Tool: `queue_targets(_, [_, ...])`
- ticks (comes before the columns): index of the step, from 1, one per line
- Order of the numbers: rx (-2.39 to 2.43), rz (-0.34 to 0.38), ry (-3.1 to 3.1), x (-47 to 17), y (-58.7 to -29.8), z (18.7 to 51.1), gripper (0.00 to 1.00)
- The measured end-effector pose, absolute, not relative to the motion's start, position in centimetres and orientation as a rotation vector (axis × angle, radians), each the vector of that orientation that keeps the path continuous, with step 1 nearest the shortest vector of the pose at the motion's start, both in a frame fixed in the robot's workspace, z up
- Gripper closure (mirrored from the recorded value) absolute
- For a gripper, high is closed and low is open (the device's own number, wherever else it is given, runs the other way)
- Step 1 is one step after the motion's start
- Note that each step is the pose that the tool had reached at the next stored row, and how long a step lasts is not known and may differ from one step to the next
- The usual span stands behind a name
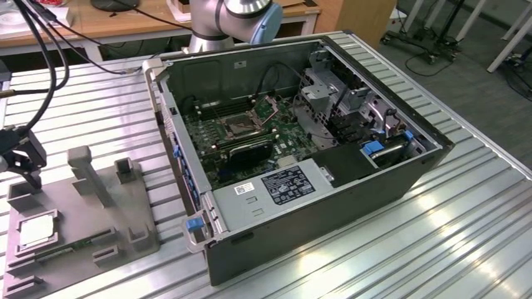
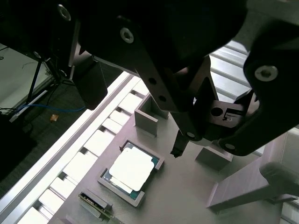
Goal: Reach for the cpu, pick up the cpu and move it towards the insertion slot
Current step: 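Pick up the cpu and move it towards the insertion slot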
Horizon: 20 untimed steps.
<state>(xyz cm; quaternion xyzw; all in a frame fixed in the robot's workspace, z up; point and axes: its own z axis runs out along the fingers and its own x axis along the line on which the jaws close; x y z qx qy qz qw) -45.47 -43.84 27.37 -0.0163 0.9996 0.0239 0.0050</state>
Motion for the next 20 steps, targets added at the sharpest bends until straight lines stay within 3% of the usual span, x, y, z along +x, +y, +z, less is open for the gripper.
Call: queue_targets(20, [-0.048, 0.074, 3.131, -45.5, -44.3, 24.5, 0.17])
